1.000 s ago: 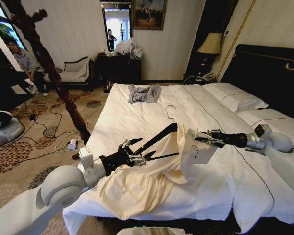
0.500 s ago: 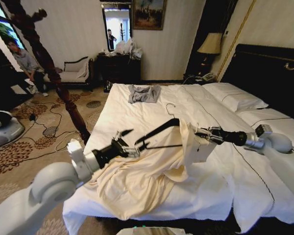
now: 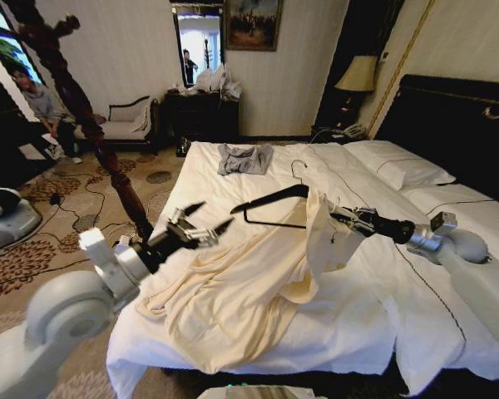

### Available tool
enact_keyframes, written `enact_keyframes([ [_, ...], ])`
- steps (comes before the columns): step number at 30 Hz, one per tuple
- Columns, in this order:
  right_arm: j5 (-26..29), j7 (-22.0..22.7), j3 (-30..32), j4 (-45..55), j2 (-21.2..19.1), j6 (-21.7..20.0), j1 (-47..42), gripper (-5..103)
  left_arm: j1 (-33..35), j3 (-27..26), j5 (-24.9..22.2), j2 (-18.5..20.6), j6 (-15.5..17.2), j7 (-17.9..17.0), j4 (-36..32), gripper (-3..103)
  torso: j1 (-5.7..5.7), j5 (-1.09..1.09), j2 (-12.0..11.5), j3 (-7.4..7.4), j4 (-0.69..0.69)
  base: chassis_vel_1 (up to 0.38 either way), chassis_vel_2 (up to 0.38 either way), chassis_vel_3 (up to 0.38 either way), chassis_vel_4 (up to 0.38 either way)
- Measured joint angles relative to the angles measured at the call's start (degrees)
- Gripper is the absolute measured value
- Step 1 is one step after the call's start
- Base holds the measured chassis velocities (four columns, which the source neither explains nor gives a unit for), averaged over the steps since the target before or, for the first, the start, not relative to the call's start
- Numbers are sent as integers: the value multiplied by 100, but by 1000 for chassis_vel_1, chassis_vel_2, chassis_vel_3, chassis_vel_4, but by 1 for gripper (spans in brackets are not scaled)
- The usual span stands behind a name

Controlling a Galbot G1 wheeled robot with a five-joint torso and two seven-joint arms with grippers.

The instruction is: Pick up the clothes from the bed and hang them on the clothes hanger.

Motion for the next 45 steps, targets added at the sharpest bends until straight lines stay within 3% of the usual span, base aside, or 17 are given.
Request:
enact_keyframes([
  [4,-370,256,64,169,124,537,-51,20,179,-375,165,-381,245,-947,17,100,0,0,0,0,1,0,0,0,0],
  [5,-370,256,64,169,124,537,-51,20,179,-375,165,-381,245,-947,17,100,0,0,0,0,1,0,0,0,0],
  [7,-702,184,93,294,178,763,-98,20,311,-387,528,-541,569,-1563,357,100,0,2,0,0,-1,0,0,0,0],
  [9,-810,130,95,355,184,816,-124,20,373,-362,619,-578,706,-1677,477,100,0,1,0,0,-2,0,0,0,0],
  [11,-1026,18,77,574,161,904,-209,20,663,-64,783,-748,1065,-1984,839,100,1,1,-1,1,1,0,0,0,0],
  [16,-1203,-27,-5,848,51,924,-220,20,933,840,976,-1233,1265,-2169,1319,100,0,0,-1,0,1,0,0,0,0],
  [21,-1229,-22,-3,1197,-98,919,-226,20,585,1458,1098,-1478,1354,-2174,1894,100,0,-1,-1,0,-1,0,0,0,0],
  [34,-1448,44,8,1367,-31,912,-204,20,-516,2490,930,-1463,1604,-1971,2785,101,0,1,-1,0,-1,0,0,0,0],
  [36,-1463,53,6,1316,-3,936,-201,20,-555,2812,1258,-1406,1596,-1782,2774,98,0,2,-1,0,0,0,0,0,0],
  [37,-1463,56,6,1288,6,946,-196,20,-558,3019,1652,-1360,1517,-1540,2749,98,0,1,-1,1,0,0,0,0,0],
  [38,-1463,56,6,1288,6,946,-196,20,-558,3019,1652,-1360,1517,-1540,2749,98,0,1,-1,1,0,0,0,0,0],
  [42,-1430,73,-2,1205,32,956,-159,20,-569,3664,2814,-1186,1189,-795,2699,96,0,1,-1,0,0,0,0,0,0],
  [45,-1414,78,-4,1173,55,960,-132,20,-570,3890,3188,-1148,1073,-589,2745,94,0,1,-1,0,0,0,0,0,0],
])
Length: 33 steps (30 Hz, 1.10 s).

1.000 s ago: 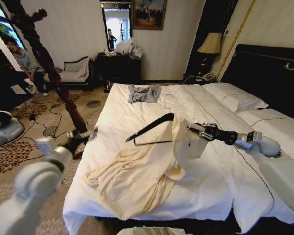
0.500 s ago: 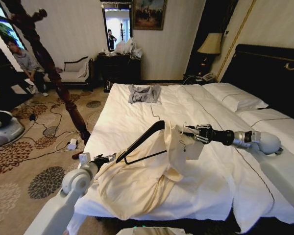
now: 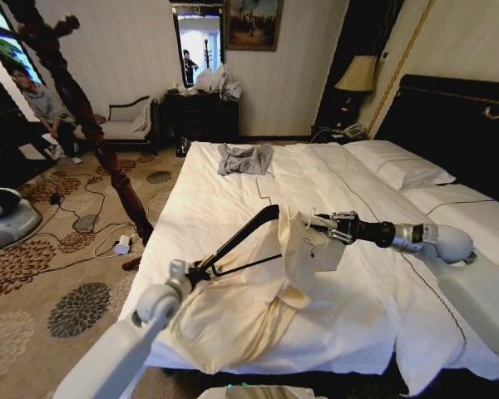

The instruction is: Pick up the clothes from the bed and hang them on the clothes hanger.

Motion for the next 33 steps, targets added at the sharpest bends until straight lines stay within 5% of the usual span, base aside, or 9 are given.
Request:
enact_keyframes([
  [7,38,16,13,-8,45,43,-16,20,-239,213,198,-204,-201,90,315,88,0,-1,0,0,1,0,0,0,0],
  [14,52,43,35,41,70,63,-51,20,-708,540,92,-555,-238,84,719,66,0,0,0,0,0,0,0,0,0],
  [20,152,89,63,116,18,62,-45,20,-941,658,69,-797,-231,64,1084,66,0,-1,0,0,0,0,0,0,0],
  [33,177,100,45,64,28,58,-19,20,-874,629,43,-756,-336,99,912,20,0,0,1,0,1,0,0,0,0],
])
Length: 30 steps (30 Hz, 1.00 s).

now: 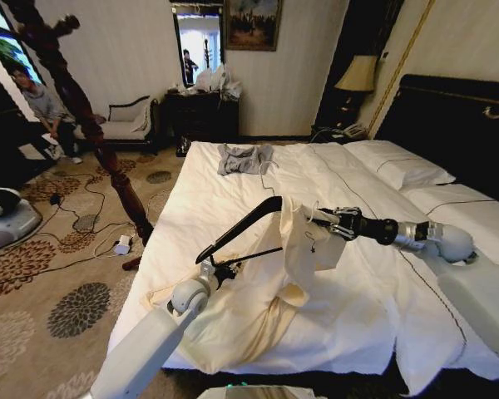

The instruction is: Pick up the clothes from the bed and hang them on the clothes hanger.

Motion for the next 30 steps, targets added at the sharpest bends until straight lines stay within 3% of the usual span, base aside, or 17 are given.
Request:
enact_keyframes([
  [1,0,0,0,0,0,0,0,20,0,0,0,0,0,0,0,20,0,0,0,0,0,0,0,0,0],
  [5,-2,8,-20,0,6,-16,20,20,56,16,174,50,-38,11,-157,-1,0,0,0,0,0,0,0,0,0],
  [7,-2,9,-20,2,6,-18,20,20,57,24,196,48,-38,10,-161,-1,0,0,0,0,0,0,0,0,0],
  [11,-3,15,-18,33,-1,-21,6,20,29,76,298,-25,-41,-1,-103,18,0,0,0,0,0,0,0,0,0],
  [14,-3,19,-4,51,-9,-22,-8,20,20,110,327,-42,-42,-5,-101,23,0,0,0,0,-1,0,0,0,0],
  [20,-2,32,23,57,-24,-22,-23,20,73,180,385,26,-29,9,-288,50,0,0,0,0,0,0,0,0,0],
  [22,-2,36,23,55,-24,-22,-21,20,71,183,392,31,-29,10,-288,50,0,0,0,0,-1,0,0,0,0],
  [25,-2,59,9,35,-21,-22,5,20,51,192,394,44,-29,15,-302,66,0,-1,0,0,0,0,0,0,0],
  [26,-2,59,9,35,-21,-22,5,20,51,192,394,44,-29,15,-302,66,0,-1,0,0,0,0,0,0,0],
  [29,-3,62,3,9,-19,-22,8,20,60,226,397,60,-21,26,-344,83,0,0,0,0,-1,0,0,0,0],
  [30,-3,62,3,-2,-19,-22,9,20,69,240,411,65,-20,41,-356,83,0,0,0,0,-1,0,0,0,0],
])
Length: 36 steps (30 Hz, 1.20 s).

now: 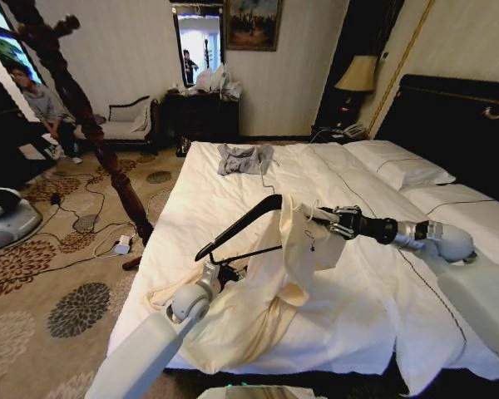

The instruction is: Pick up the clothes from the bed and hang them on the clothes hanger.

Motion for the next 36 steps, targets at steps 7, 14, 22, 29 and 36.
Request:
enact_keyframes([
  [7,-1,0,-4,-35,8,0,12,20,49,76,250,22,-97,211,-46,90,0,0,0,0,0,0,0,0,0],
  [14,-1,1,-8,-34,14,0,14,20,4,111,434,-35,-213,271,62,84,0,0,-1,0,1,0,0,0,0],
  [22,0,9,-3,9,14,0,-9,20,-146,36,423,-197,-270,205,472,71,0,0,0,0,0,0,0,0,0],
  [29,14,38,34,42,-24,0,-20,20,-116,-93,342,-204,-419,259,548,44,0,-1,-1,0,0,0,0,0,0],
  [36,-18,40,20,-43,31,21,-26,20,-60,-331,177,-86,-511,303,381,18,0,0,-1,0,0,0,0,0,0],
])
